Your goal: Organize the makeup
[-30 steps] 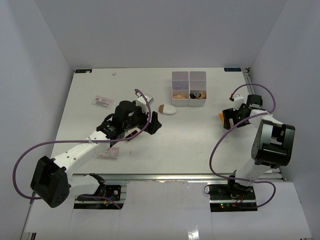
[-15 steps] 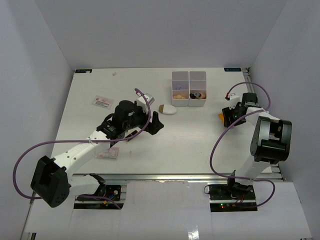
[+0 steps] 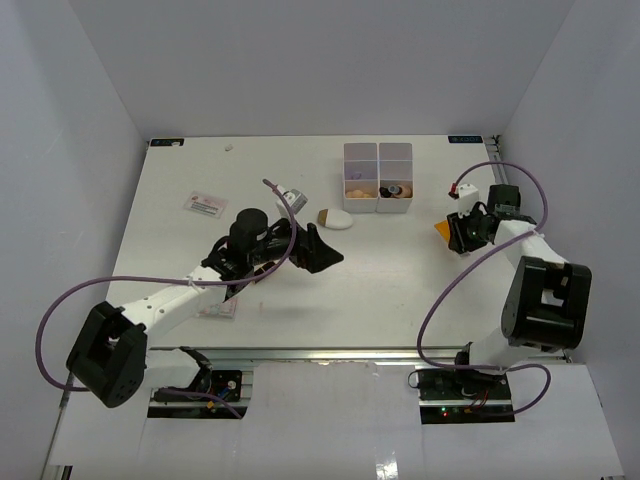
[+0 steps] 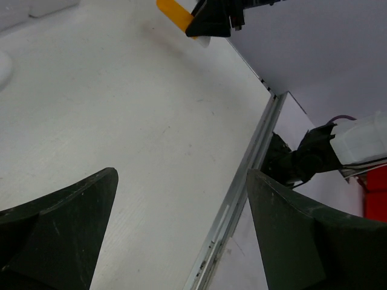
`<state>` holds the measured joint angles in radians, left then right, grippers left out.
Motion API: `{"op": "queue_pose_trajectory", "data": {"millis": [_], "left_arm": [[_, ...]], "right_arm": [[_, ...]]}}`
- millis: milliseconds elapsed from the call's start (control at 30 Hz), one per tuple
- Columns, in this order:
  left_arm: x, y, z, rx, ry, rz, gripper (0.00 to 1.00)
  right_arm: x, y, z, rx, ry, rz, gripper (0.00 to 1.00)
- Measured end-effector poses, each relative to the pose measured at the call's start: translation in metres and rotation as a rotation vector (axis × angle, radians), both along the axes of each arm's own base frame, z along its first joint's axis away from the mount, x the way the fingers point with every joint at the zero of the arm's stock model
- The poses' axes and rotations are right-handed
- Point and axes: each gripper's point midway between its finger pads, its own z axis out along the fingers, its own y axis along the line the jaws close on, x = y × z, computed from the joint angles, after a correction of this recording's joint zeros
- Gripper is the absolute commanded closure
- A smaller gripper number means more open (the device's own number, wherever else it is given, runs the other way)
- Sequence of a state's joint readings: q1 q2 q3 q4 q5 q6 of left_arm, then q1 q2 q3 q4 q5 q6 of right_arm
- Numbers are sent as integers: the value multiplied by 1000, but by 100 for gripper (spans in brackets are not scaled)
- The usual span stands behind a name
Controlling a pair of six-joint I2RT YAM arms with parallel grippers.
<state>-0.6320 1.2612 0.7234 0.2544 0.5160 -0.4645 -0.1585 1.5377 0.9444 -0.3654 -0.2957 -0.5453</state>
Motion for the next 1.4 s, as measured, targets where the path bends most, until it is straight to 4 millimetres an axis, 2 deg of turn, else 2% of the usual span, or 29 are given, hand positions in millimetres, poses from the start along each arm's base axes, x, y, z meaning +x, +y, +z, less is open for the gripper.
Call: {"op": "queue_pose_trajectory", "data": {"millis": [133, 300, 367, 500, 633, 767, 967, 1067, 1200, 1300, 1400], "left_arm": [[-13, -24, -12, -84, 119, -32, 2], [-39, -79, -18, -136, 181, -78, 3], [-39, -102, -13, -174, 176, -87, 3], [-27, -133, -4, -243, 156, -62, 4], [-14, -154, 2, -293, 134, -38, 5], [-6, -167, 7, -328, 116, -18, 6], [2, -173, 15, -354, 96, 24, 7], [9, -173, 23, -371, 80, 58, 12], [18, -175, 31, -386, 60, 97, 24], [23, -181, 33, -391, 49, 111, 25], [22, -185, 27, -377, 54, 114, 24]], "right_arm": [[-10, 19, 46, 58, -126, 75, 76], [-43, 60, 89, 217, -235, 213, 76], [-58, 77, 102, 290, -260, 266, 76], [-81, 101, 121, 412, -295, 354, 76], [-98, 114, 122, 489, -291, 400, 76], [-105, 119, 121, 522, -281, 415, 76], [-110, 123, 123, 540, -288, 427, 76], [-112, 124, 125, 547, -292, 432, 76], [-113, 124, 128, 542, -313, 438, 76], [-114, 124, 129, 537, -325, 439, 76], [-114, 124, 130, 532, -338, 428, 77]]}}
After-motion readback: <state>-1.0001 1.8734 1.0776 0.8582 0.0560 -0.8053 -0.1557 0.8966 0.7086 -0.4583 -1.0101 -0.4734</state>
